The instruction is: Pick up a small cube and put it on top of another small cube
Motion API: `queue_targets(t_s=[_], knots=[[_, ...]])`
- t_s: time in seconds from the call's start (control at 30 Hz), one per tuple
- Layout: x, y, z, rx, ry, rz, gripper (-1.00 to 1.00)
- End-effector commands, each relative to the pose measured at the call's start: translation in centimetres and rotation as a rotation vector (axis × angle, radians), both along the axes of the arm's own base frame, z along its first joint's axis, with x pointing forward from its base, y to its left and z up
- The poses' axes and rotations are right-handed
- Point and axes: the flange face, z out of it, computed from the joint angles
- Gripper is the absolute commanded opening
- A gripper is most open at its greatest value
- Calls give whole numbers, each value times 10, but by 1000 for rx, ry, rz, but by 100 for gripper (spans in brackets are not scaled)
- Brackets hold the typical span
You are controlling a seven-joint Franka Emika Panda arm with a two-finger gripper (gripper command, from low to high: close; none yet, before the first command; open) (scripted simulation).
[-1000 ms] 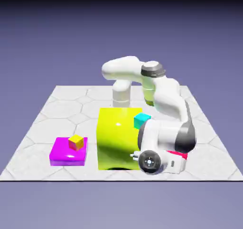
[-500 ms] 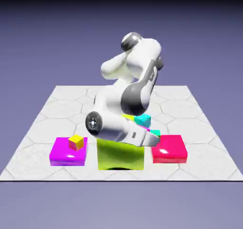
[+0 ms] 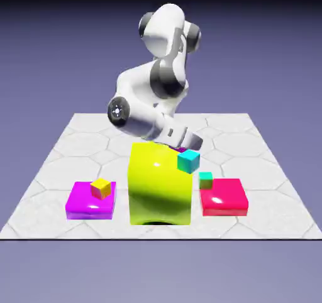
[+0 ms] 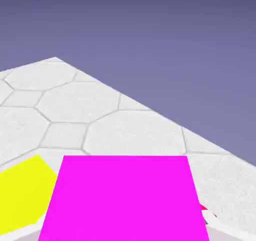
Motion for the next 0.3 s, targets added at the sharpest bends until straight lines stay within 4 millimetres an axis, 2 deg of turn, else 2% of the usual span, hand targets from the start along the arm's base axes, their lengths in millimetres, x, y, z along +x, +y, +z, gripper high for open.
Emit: queue_targets(t_s=[0.0,0.17,0.2,0.23,0.27], knots=[[-4,5,-8,2,-1,-2,-100],[-31,28,-48,1,0,-1,-100],[-31,28,-48,1,0,-1,100],[-31,28,-48,1,0,-1,100],[-24,23,-40,2,0,-2,100]])
